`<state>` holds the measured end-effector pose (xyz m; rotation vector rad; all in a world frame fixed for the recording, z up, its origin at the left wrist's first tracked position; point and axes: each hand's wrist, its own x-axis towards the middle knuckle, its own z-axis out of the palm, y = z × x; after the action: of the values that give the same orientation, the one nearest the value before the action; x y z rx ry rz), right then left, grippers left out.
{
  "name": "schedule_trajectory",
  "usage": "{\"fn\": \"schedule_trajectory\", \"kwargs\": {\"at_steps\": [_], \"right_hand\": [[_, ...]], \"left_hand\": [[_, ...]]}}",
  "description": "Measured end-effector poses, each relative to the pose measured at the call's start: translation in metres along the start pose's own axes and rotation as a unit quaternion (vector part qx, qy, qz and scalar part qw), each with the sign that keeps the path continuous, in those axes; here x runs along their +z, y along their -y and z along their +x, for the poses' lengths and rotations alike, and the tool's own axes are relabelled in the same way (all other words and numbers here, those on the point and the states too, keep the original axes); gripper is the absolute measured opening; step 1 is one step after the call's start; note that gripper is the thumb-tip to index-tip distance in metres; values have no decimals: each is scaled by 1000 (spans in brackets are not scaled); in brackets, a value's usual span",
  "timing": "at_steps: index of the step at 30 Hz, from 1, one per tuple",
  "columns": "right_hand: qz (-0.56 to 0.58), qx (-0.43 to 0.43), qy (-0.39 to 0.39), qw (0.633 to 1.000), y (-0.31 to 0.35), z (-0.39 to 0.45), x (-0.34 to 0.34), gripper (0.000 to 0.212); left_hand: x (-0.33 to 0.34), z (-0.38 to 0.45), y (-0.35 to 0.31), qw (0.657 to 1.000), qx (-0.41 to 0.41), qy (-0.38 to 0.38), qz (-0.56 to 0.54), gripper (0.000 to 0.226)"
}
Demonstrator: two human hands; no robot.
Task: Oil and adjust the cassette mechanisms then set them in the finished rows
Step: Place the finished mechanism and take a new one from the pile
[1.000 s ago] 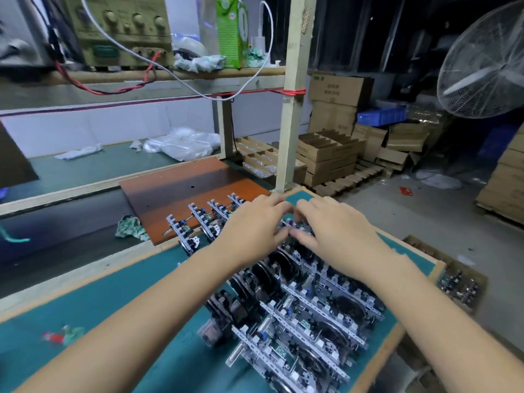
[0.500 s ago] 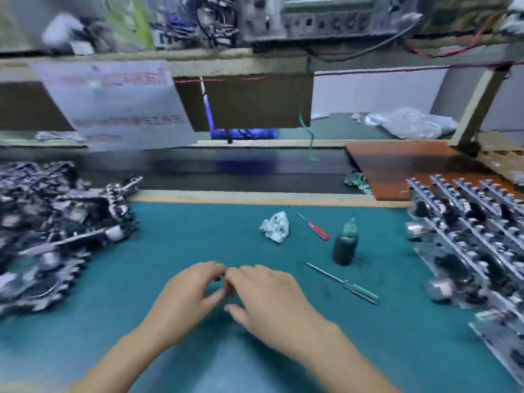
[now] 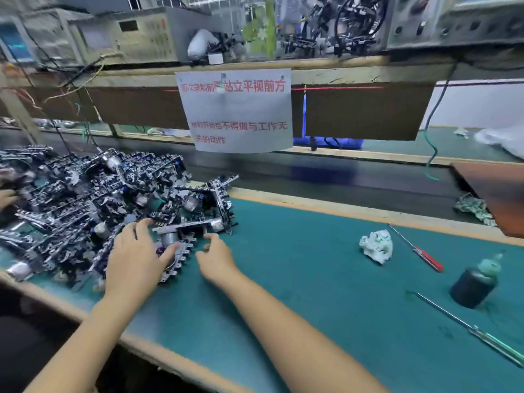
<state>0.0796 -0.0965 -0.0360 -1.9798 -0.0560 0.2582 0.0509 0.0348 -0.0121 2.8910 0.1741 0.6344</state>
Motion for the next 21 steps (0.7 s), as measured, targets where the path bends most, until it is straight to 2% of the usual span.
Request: {"fn": "schedule_trajectory", "kwargs": {"at_steps": [3, 5, 7, 9, 11, 16, 21], "right_hand": [[138, 18, -88, 986, 7, 17, 9, 62], [195, 14, -108, 975, 13, 27, 7, 66], [128, 12, -81, 988, 17, 37, 1, 60], [63, 25, -31, 997, 20, 42, -3, 54], [54, 24, 0, 998, 22, 46, -5, 52], [1, -38, 0, 999, 15, 37, -13, 52], [2, -104, -8, 995, 15, 23, -26, 47]], "left_hand": [[7, 20, 2, 998, 10, 44, 32, 68], [10, 33, 0, 995, 6, 87, 51, 64], [13, 39, 1, 993, 2, 107, 58, 53], [17, 42, 2, 996, -3, 83, 44, 43], [20, 43, 2, 998, 4, 52, 23, 36], [22, 48, -2, 998, 54, 15, -1, 19], [13, 51, -4, 996, 68, -34, -48, 13]]}}
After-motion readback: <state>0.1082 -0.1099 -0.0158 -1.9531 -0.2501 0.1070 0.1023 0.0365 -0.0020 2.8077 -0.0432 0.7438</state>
